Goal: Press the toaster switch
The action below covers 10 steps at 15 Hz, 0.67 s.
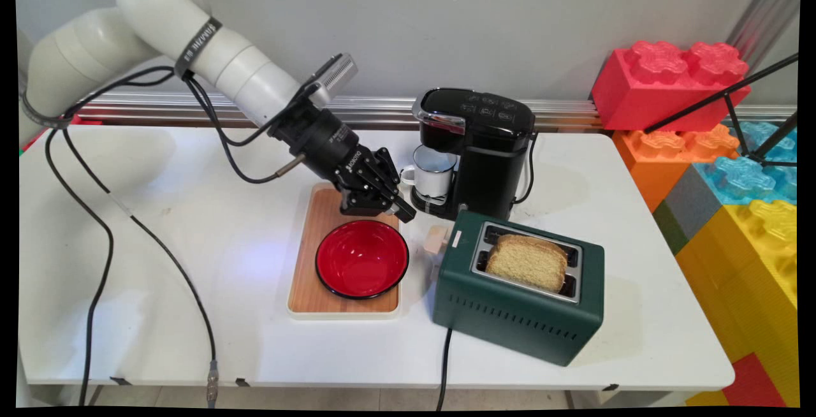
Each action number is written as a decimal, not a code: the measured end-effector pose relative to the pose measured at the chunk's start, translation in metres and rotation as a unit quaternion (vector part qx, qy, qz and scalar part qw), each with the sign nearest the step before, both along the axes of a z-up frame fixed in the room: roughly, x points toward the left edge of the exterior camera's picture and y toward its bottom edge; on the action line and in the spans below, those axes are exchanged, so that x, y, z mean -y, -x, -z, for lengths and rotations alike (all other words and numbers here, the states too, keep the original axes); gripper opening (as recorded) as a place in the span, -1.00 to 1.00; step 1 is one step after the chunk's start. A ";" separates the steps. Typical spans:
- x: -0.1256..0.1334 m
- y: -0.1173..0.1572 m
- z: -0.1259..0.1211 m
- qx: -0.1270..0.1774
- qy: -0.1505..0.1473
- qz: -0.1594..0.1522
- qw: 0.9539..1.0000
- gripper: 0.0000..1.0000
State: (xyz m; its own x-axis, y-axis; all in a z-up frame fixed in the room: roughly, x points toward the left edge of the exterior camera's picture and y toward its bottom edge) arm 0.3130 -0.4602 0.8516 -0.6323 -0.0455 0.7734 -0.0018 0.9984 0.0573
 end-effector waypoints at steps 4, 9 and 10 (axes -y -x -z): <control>0.002 0.004 0.013 -0.018 -0.010 -0.010 1.000 -1.00; 0.005 0.009 0.027 -0.032 -0.019 -0.015 0.999 -1.00; 0.006 0.010 0.030 -0.033 -0.021 -0.016 0.999 -1.00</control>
State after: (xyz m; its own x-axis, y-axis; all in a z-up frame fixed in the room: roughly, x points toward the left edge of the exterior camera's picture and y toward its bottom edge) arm 0.3031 -0.4660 0.8221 -0.5780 -0.0974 0.8102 -0.0277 0.9946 0.0999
